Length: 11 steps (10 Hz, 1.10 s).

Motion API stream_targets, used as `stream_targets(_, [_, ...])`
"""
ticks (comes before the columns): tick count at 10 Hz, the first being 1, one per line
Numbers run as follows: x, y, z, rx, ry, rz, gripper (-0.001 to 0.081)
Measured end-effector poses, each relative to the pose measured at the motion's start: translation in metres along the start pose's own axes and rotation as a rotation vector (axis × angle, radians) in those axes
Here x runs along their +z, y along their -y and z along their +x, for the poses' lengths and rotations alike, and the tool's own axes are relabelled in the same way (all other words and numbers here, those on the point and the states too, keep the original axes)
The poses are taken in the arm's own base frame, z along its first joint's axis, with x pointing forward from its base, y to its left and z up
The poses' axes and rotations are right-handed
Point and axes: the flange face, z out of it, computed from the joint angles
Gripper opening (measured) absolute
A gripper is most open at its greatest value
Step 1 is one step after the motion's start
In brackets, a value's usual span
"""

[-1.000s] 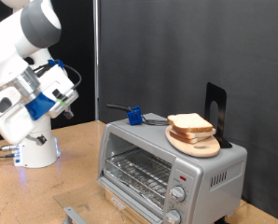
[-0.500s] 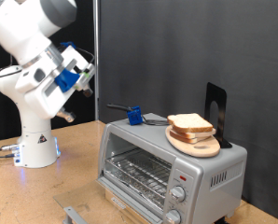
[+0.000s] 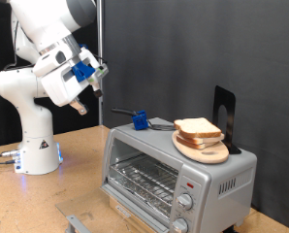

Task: Make a piece of toast with the oven

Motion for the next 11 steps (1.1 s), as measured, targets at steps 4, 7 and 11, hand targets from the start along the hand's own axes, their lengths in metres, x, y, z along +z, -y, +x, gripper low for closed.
stream_targets(4, [0.005, 0.062, -0.024, -0.081, 0.025, 0.02, 0.0809])
stream_targets(7, [-0.002, 0.1, -0.052, -0.182, -0.023, 0.011, 0.0809])
stream_targets(11, [-0.002, 0.141, -0.096, -0.216, -0.024, -0.037, 0.0809])
